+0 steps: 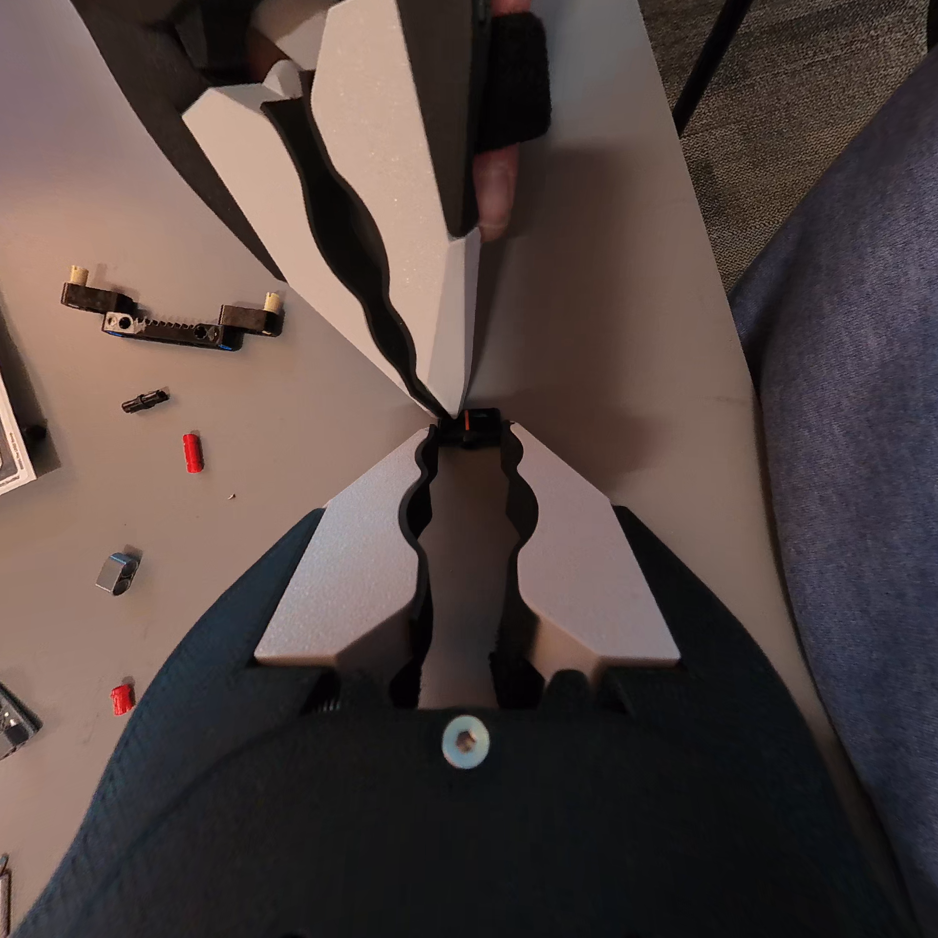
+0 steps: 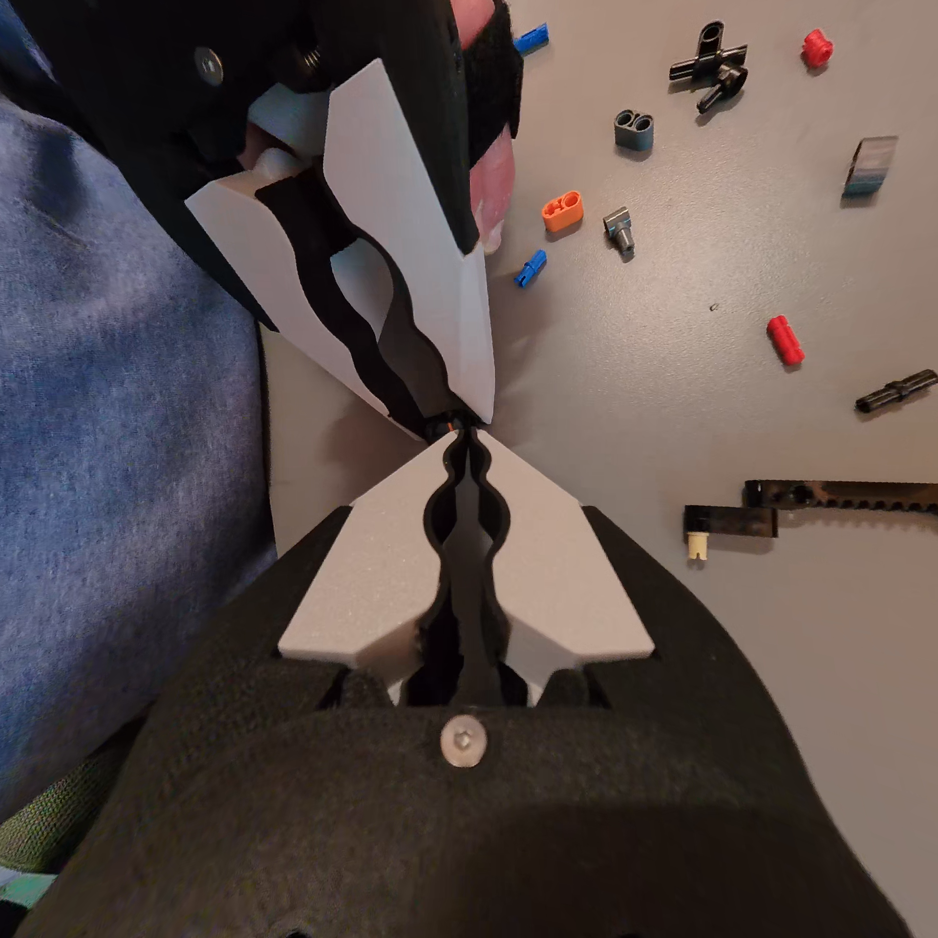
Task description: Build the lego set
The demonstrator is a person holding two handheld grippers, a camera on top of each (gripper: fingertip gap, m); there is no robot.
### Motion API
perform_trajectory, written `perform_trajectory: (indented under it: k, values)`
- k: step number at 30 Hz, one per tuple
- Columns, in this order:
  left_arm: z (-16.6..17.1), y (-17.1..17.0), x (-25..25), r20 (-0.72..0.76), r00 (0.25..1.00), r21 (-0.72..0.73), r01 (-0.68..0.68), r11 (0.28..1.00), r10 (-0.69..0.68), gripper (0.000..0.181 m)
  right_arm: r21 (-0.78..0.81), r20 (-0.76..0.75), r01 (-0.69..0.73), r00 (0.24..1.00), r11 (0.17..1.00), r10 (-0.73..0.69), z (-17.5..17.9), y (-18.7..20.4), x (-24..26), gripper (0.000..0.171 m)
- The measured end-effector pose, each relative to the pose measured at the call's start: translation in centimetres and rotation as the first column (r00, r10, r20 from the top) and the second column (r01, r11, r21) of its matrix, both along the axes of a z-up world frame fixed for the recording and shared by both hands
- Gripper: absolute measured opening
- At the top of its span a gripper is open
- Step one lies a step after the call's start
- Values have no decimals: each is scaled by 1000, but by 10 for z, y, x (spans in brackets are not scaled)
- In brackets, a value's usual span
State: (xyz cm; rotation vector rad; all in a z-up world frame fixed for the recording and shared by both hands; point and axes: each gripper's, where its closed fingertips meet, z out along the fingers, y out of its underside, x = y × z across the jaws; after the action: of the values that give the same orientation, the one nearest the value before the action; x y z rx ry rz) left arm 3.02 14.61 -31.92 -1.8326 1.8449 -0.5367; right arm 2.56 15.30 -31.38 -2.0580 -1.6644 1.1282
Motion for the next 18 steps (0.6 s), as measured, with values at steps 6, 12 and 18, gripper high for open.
perform_trajectory:
  k: [6,12,18]
  values:
    - [0,0,0,-1,1000,1,-1,1000,1,22,69,9,13,1000,998,-13,0,0,0,0]
    - [0,1,1,-2,1000,4,-3,1000,3,22,113,9,35,999,993,-36,0,0,1,0]
    - [0,1,1,-1,1000,5,-5,1000,5,22,115,-8,60,998,992,-60,0,0,0,0]
